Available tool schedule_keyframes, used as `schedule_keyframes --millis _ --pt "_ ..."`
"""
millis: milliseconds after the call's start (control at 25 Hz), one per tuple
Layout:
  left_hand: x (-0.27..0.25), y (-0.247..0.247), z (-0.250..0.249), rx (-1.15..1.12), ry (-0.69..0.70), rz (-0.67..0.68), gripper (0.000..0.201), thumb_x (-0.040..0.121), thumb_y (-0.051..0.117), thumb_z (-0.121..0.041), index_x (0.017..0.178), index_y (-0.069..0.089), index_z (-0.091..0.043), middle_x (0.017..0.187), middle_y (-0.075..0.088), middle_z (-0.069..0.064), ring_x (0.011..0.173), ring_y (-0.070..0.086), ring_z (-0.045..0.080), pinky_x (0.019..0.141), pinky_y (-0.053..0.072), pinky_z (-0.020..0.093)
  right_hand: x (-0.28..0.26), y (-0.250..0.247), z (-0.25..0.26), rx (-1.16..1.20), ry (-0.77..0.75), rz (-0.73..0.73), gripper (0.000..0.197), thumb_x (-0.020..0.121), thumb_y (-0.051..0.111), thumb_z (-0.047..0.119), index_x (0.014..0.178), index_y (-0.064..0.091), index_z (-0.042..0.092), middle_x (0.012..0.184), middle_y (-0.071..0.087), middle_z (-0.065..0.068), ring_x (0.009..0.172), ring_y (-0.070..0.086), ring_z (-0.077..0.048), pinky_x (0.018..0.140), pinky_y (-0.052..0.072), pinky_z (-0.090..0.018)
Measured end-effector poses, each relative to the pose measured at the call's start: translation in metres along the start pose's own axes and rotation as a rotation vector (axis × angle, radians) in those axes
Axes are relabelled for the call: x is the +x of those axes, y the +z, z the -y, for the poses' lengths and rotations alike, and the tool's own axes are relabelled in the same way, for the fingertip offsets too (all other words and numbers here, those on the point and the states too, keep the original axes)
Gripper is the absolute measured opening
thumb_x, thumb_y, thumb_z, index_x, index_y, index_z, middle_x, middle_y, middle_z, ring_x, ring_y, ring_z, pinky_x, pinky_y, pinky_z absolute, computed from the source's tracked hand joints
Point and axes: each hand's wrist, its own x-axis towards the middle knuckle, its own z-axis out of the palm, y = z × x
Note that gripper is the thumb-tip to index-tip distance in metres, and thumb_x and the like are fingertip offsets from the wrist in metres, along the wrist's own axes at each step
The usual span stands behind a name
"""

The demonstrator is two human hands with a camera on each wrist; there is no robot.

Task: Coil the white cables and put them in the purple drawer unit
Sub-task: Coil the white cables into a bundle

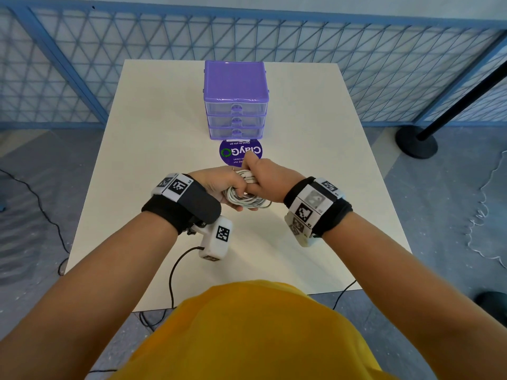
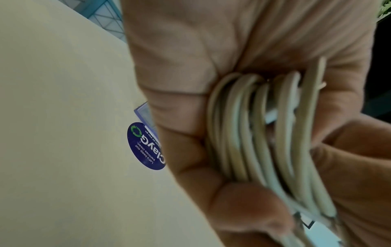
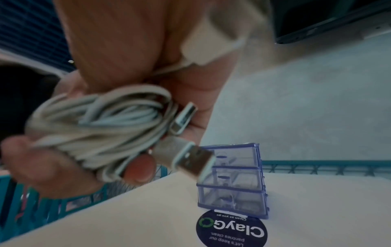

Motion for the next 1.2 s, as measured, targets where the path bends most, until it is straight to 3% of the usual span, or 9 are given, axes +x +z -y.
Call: schedule_keyframes --millis 160,280,440,640,760,880,1000,1080,1200 --pt "-0.002 -0.001 0.0 -0.049 0.044 -0.04 0.043 0.05 0.041 0.002 0.086 0.058 -0.014 0.063 0.073 -0.001 0.062 0.071 0.016 0.048 0.05 0.017 0.003 -0.005 -0.009 -0.012 -0.008 -0.022 0.033 0.083 0.059 0.024 0.108 0.047 0.006 0.105 0.048 -0.011 0.088 0.044 -0.018 0.075 0.034 -0.021" --pt "-0.001 -0.002 -0.003 -0.079 0.086 -0.091 0.044 0.049 0.041 0.003 0.087 0.058 -0.012 0.063 0.073 0.0 0.063 0.071 0.016 0.048 0.051 0.018 0.002 -0.005 -0.01 0.128 0.005 -0.127 0.042 0.081 0.062 0.02 0.117 0.043 0.008 0.114 0.057 -0.011 0.09 0.049 -0.015 0.071 0.038 -0.019" --pt "0.0 -0.003 -0.003 -0.126 0.15 -0.145 0.046 0.048 0.04 0.004 0.087 0.059 -0.011 0.065 0.073 0.0 0.065 0.071 0.017 0.05 0.051 0.02 0.003 -0.002 -0.012 0.156 0.053 -0.257 0.047 0.08 0.063 0.023 0.121 0.042 0.01 0.119 0.057 -0.012 0.106 0.053 -0.024 0.089 0.044 -0.032" --pt "-0.001 -0.001 -0.003 -0.194 0.196 -0.168 0.044 0.05 0.041 0.005 0.087 0.059 -0.012 0.065 0.073 0.0 0.065 0.071 0.018 0.053 0.054 0.021 0.004 -0.001 -0.012 0.353 0.061 -0.339 0.037 0.079 0.064 0.014 0.111 0.049 0.007 0.105 0.063 -0.015 0.085 0.057 -0.02 0.071 0.048 -0.028" --pt "-0.001 0.002 -0.002 -0.242 0.207 -0.151 0.044 0.052 0.041 0.005 0.088 0.059 -0.012 0.066 0.073 0.001 0.066 0.071 0.018 0.054 0.054 0.022 0.005 0.001 -0.013 0.493 0.024 -0.321 0.027 0.079 0.063 0.007 0.105 0.057 0.006 0.088 0.062 -0.009 0.075 0.059 -0.022 0.063 0.052 -0.03" --pt "0.0 0.003 -0.002 -0.243 0.2 -0.145 0.044 0.051 0.04 0.003 0.088 0.059 -0.012 0.065 0.073 0.001 0.066 0.071 0.018 0.052 0.054 0.021 0.01 0.004 -0.018 0.492 -0.02 -0.313 0.026 0.08 0.061 0.005 0.106 0.06 0.004 0.099 0.06 -0.007 0.084 0.055 -0.016 0.069 0.046 -0.012" --pt "0.003 0.006 -0.006 -0.217 0.193 -0.203 0.04 0.049 0.04 0.001 0.083 0.059 -0.009 0.059 0.071 0.001 0.06 0.07 0.017 0.05 0.053 0.02 0.012 0.006 -0.023 0.357 -0.035 -0.298 0.034 0.086 0.054 0.008 0.119 0.051 0.004 0.121 0.051 -0.014 0.099 0.046 -0.013 0.082 0.036 -0.014" --pt "0.005 0.006 -0.007 -0.216 0.198 -0.253 0.037 0.05 0.04 0.0 0.08 0.059 -0.009 0.056 0.07 0.001 0.057 0.07 0.017 0.048 0.052 0.02 0.011 0.006 -0.025 0.365 0.003 -0.306 0.035 0.089 0.048 0.009 0.123 0.042 0.003 0.113 0.053 -0.012 0.092 0.049 -0.015 0.077 0.036 -0.016" --pt "0.009 0.005 -0.006 -0.254 0.233 -0.322 0.037 0.05 0.042 -0.001 0.082 0.06 -0.01 0.055 0.069 0.0 0.056 0.069 0.018 0.048 0.052 0.02 0.011 0.005 -0.029 0.421 0.003 -0.348 0.024 0.092 0.041 0.013 0.113 0.043 0.001 0.101 0.055 -0.012 0.082 0.052 -0.017 0.071 0.041 -0.024"
